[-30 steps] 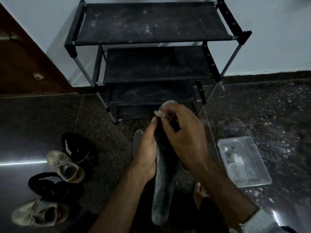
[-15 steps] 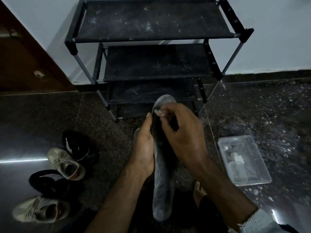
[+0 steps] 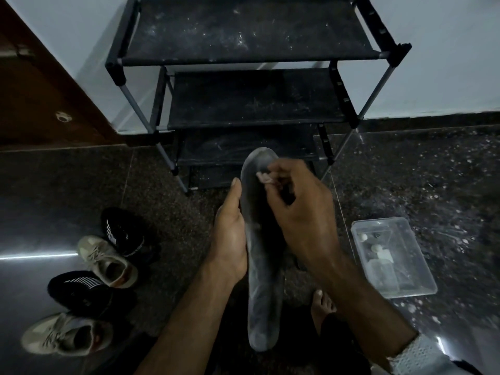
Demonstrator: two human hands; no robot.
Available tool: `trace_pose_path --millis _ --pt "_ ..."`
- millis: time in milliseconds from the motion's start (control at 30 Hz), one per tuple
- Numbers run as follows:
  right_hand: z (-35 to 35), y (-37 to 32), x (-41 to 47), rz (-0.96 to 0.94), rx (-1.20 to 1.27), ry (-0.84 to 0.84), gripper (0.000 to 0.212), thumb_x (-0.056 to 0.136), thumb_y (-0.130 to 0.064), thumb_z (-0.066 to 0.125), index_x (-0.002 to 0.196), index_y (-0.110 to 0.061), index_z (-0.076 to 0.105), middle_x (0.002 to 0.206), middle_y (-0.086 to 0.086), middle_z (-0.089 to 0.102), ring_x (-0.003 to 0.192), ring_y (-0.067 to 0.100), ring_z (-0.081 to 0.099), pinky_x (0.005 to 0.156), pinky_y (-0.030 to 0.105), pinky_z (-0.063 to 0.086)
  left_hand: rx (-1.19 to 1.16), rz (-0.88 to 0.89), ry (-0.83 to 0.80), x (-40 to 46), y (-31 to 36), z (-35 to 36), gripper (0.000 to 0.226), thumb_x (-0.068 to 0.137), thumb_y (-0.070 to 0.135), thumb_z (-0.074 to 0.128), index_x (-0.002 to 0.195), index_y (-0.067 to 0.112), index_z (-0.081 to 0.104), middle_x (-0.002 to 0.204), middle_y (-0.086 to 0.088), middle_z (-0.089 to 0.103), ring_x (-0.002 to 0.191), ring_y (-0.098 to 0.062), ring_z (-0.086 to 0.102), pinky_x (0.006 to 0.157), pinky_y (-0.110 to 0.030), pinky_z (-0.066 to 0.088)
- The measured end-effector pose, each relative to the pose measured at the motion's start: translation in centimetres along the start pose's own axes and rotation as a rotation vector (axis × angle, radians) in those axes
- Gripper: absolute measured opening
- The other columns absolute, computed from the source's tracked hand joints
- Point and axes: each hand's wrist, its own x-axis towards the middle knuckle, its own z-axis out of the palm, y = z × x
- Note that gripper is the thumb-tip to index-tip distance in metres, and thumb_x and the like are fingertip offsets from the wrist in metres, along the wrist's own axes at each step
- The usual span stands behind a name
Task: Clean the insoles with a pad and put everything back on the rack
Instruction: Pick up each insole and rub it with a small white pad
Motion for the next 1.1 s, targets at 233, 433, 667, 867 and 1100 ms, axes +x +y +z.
trace_pose_path --millis 233,433,667,867,1100 --pt "0.4 -0.8 -0.7 0.028 0.04 -0.036 0.027 0.091 -0.015 0.065 0.112 -0.028 0.053 0.1 -0.009 0.066 0.092 0.006 0.064 0.076 0.034 0.056 0.035 0.038 0.017 0.3 -0.2 -0.1 0.064 0.09 0.056 0.049 0.129 0.006 0.059 0.131 -0.019 0.059 0.124 -0.031 0.055 0.104 -0.041 0.046" --pt "0.6 -0.6 -0.4 -0.032 -0.011 -0.047 0.033 0.091 -0.013 0.064 0.111 -0.033 0.049 0.098 -0.007 0.067 0.09 0.012 0.063 0.077 0.039 0.055 -0.051 0.009 -0.057 -0.2 0.2 0.0 0.058 0.098 0.05 0.034 0.121 0.008 0.066 0.123 -0.015 0.065 0.115 -0.026 0.062 0.098 -0.033 0.05" --pt "0.4 -0.9 -0.8 0.036 0.039 -0.058 0.031 0.091 -0.014 0.064 0.111 -0.031 0.048 0.1 -0.008 0.067 0.091 0.008 0.064 0.075 0.036 0.057 -0.022 -0.003 -0.041 -0.3 0.4 0.4 0.058 0.096 0.051 0.036 0.128 0.009 0.06 0.125 -0.014 0.064 0.116 -0.025 0.062 0.098 -0.034 0.05" --pt "0.6 -1.2 -0.8 -0.02 0.044 -0.103 0.036 0.09 -0.013 0.064 0.111 -0.035 0.045 0.098 -0.01 0.067 0.089 0.006 0.064 0.077 0.037 0.056 -0.103 0.006 -0.059 -0.3 0.6 0.2 0.063 0.099 0.052 0.03 0.128 0.005 0.059 0.128 -0.016 0.062 0.12 -0.027 0.059 0.1 -0.034 0.049" --pt "0.6 -1.0 -0.8 0.035 0.025 -0.062 0.037 0.09 -0.012 0.064 0.111 -0.035 0.044 0.099 -0.009 0.067 0.09 0.007 0.065 0.075 0.037 0.057 -0.107 0.002 -0.034 -0.3 0.8 0.6 0.063 0.099 0.052 0.029 0.135 0.006 0.053 0.13 -0.014 0.06 0.126 -0.029 0.053 0.105 -0.04 0.043"
